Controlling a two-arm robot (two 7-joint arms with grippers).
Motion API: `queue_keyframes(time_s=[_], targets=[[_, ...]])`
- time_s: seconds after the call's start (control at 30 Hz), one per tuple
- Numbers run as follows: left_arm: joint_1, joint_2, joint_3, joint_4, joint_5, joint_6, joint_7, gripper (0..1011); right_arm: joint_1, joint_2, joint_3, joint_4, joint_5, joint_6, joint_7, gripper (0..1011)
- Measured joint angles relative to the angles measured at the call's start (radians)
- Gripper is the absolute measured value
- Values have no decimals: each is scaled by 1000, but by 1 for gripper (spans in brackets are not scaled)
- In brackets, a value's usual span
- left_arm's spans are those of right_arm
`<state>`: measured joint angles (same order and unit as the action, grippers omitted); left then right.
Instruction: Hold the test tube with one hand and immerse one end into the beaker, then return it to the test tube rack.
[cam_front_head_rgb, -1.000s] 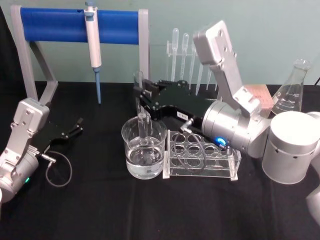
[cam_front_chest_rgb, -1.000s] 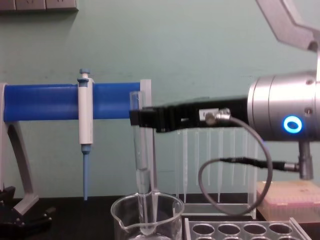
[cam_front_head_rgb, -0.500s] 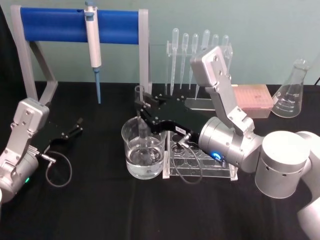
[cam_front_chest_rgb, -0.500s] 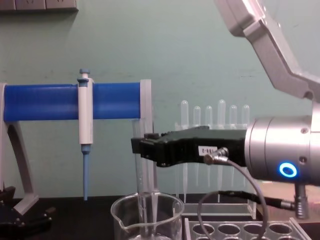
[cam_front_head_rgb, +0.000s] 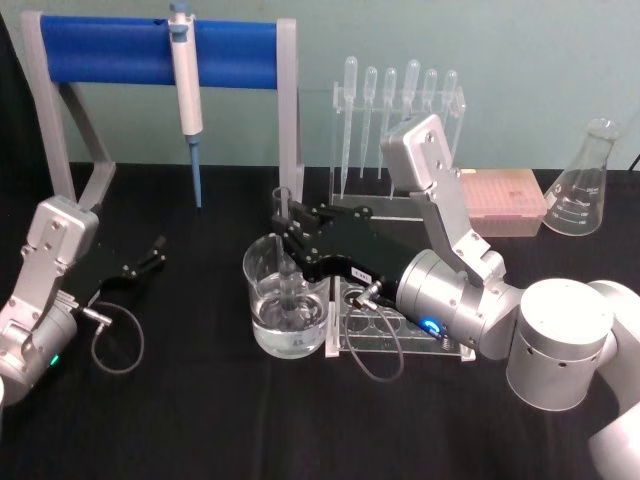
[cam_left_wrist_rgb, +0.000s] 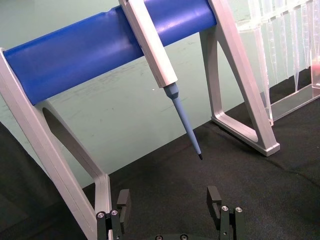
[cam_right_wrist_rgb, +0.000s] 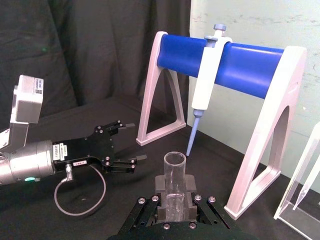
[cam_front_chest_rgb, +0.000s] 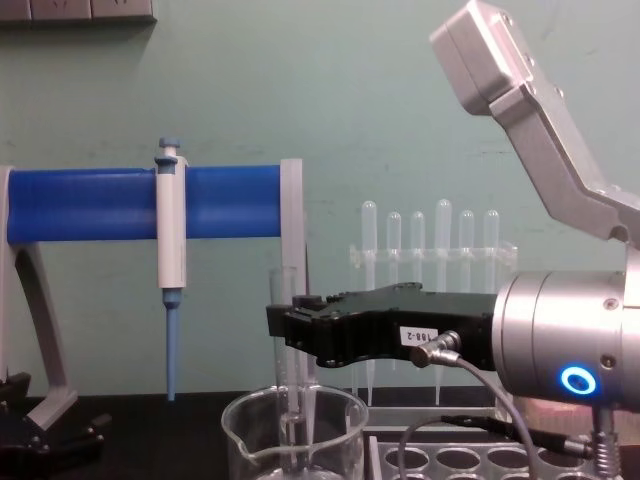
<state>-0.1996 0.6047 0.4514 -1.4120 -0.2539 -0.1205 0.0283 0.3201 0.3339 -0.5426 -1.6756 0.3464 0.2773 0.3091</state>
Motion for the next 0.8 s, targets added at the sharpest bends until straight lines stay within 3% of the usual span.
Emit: queue_keyframes(time_s=[0.8], targets=[[0, 0, 0, 0, 0, 0, 0, 1000, -36, -19, 35, 5, -52, 22, 17, 221]])
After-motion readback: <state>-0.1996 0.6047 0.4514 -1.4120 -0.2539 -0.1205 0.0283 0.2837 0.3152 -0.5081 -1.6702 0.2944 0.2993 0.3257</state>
